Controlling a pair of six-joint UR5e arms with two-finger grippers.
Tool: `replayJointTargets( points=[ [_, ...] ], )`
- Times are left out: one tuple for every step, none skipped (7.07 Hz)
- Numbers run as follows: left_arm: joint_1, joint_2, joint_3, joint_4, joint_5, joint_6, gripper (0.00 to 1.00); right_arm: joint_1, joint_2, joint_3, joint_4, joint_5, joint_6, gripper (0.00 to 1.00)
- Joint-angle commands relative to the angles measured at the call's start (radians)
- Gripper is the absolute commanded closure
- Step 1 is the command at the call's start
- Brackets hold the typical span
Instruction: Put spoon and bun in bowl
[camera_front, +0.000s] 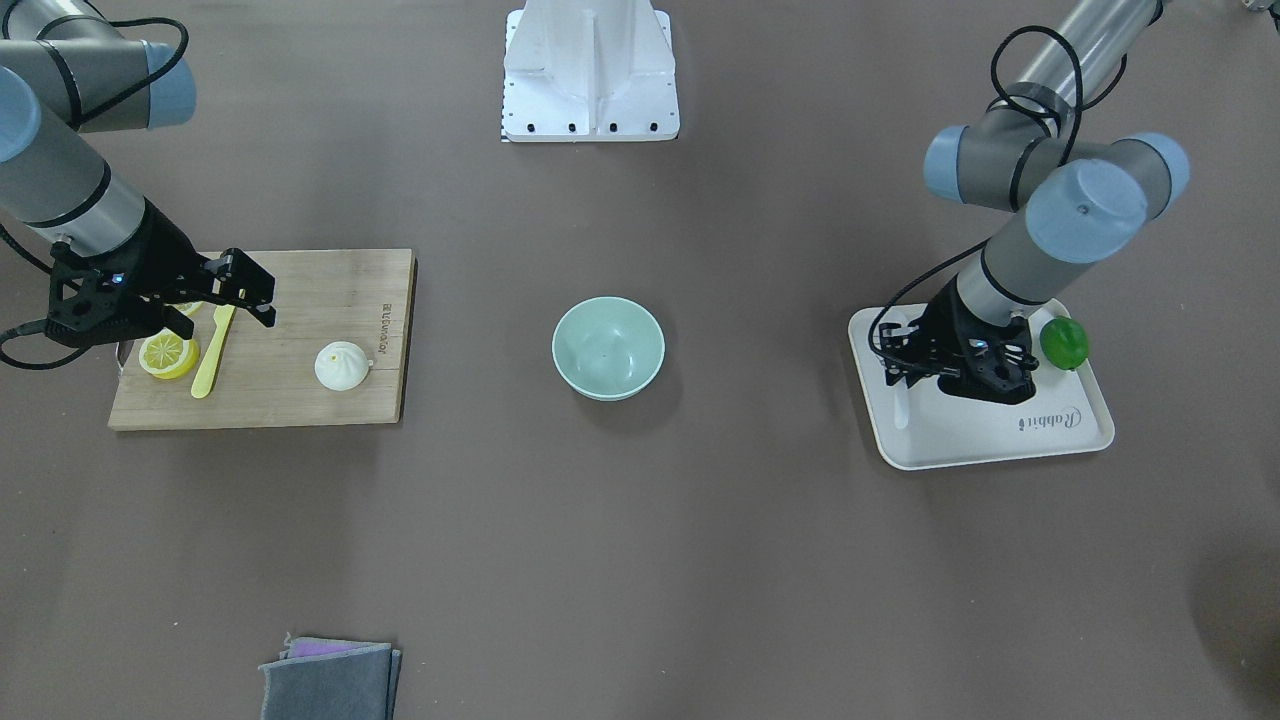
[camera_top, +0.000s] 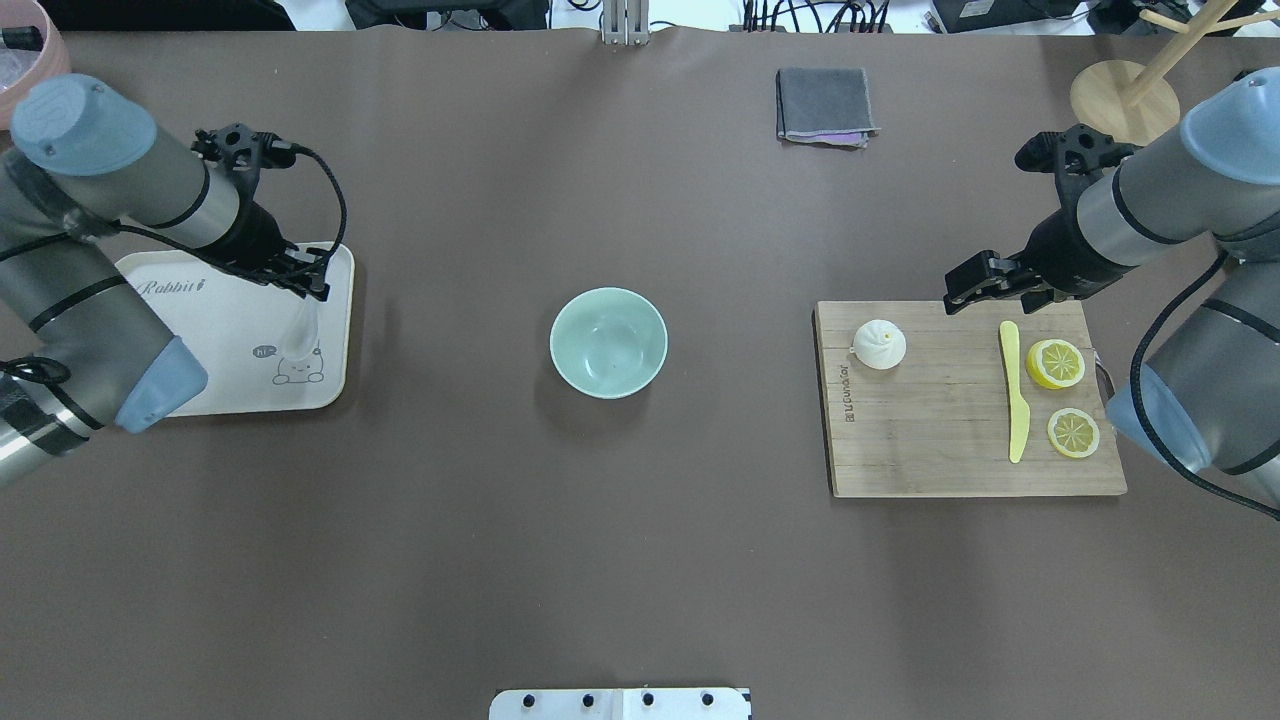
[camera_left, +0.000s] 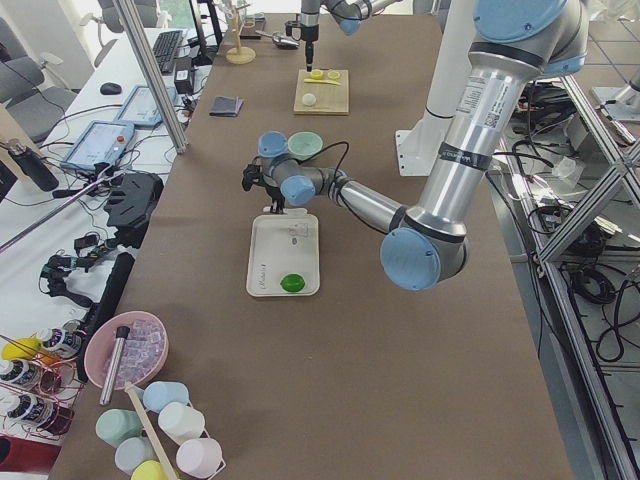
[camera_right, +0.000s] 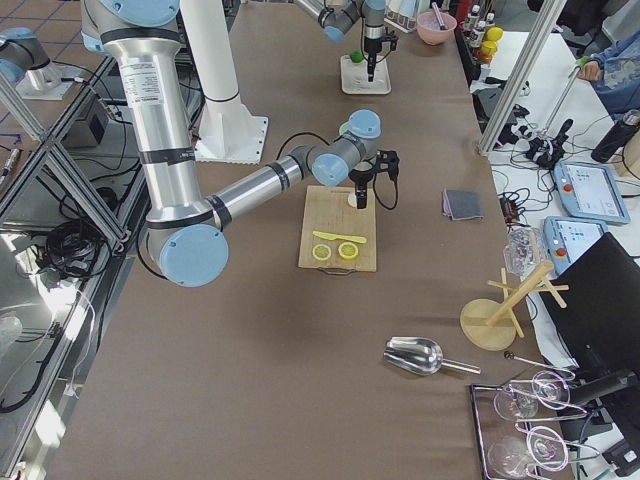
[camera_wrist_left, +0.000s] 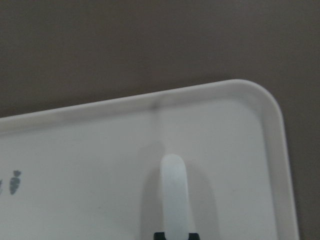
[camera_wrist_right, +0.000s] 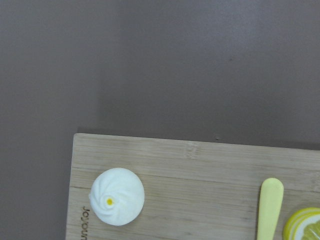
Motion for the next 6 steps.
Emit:
replayJointTargets(
  points=[
    [0.106,-0.214,-0.030,0.118,0.010,-0.183,1.00,-0.021,0.043,-0.033,0.003,-0.019,0.034,0.04],
    [0.157,-0.260,-0.021,0.119,0.061,-0.239,1.00,-0.044,0.068,-0.064,0.007,-0.040,0.056,0.04],
    [0.209,-0.335,0.034,0.117,0.123,-0.279,1.00,-0.068,0.073,-0.087,0.013,-0.059,0.060,0.04],
    [0.241,-0.416,0.118,0.111,0.156,-0.310,1.00,-0.087,0.073,-0.092,0.013,-0.064,0.062,0.04],
    [0.243,-0.434,0.155,0.104,0.174,-0.309,1.00,-0.101,0.085,-0.092,0.013,-0.064,0.088,0.04],
    [0.246,-0.440,0.163,0.103,0.175,-0.306,1.00,-0.122,0.097,-0.098,0.013,-0.076,0.115,0.04]
  ],
)
